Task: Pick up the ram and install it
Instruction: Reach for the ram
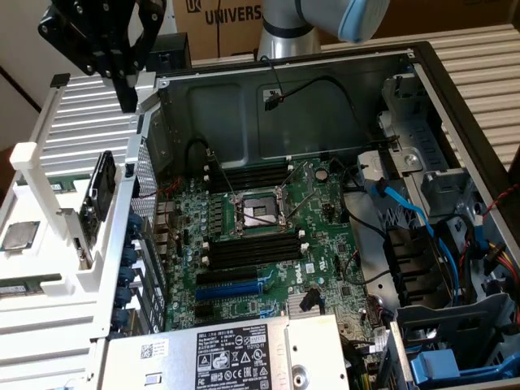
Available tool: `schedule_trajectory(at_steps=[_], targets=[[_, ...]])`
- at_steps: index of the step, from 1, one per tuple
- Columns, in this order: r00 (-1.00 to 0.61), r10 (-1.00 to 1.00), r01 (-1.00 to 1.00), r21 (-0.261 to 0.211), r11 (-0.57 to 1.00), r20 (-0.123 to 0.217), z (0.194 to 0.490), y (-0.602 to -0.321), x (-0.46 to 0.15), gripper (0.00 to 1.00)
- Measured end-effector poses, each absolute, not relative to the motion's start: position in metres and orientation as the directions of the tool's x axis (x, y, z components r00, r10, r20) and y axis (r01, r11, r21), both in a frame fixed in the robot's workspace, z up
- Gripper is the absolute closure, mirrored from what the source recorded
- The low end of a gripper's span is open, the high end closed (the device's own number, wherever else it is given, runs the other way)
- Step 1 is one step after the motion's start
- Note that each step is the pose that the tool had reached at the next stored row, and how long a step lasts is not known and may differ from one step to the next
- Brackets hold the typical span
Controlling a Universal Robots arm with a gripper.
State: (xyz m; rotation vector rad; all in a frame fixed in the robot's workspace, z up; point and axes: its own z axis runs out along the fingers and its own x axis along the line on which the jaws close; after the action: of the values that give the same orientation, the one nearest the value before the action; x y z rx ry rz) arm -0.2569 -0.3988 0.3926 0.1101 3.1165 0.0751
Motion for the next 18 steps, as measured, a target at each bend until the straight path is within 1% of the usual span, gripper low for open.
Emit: schedule_trajectory(at_steps=[18], targets=[[-0.997, 0.071, 0.070, 0.049, 0.996, -0.020, 0.393, -0.399, -0.341, 0.90]])
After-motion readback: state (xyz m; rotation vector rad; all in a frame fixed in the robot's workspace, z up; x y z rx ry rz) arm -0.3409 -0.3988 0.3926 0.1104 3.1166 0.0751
